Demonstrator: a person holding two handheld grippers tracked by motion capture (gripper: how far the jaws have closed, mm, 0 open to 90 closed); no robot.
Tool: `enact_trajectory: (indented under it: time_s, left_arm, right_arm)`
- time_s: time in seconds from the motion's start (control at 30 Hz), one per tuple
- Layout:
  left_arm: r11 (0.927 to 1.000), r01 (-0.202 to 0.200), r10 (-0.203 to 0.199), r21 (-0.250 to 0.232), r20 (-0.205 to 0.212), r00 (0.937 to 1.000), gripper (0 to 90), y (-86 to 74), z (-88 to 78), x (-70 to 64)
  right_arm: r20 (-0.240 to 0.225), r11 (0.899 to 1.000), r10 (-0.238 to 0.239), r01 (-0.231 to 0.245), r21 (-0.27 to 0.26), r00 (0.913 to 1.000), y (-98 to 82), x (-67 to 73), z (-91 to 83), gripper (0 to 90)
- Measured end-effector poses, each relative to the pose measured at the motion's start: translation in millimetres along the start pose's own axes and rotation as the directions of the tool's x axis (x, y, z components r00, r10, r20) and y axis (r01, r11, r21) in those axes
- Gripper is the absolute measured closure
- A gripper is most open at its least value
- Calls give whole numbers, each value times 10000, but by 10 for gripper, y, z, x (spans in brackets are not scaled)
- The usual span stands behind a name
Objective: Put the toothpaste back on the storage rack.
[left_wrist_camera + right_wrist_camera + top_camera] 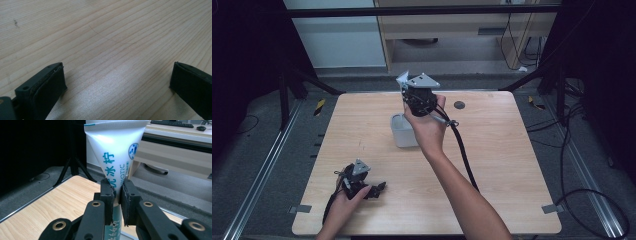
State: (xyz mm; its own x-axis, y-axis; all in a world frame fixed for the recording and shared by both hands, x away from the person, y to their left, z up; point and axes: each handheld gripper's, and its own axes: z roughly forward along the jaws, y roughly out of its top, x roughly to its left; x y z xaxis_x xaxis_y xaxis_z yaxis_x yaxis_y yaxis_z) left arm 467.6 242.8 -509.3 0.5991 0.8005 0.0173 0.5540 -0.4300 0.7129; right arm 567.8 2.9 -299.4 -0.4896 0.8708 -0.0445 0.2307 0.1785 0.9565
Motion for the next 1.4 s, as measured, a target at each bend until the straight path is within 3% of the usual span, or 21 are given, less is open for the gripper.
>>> enact_trajectory:
  time_s: [1.4]
  left_arm:
    - [10000,-6,6,23,-4,10000,0,-1,-1,0]
  right_arm:
    - [238,9903,390,-418,1322,9990,-653,-44,412,811]
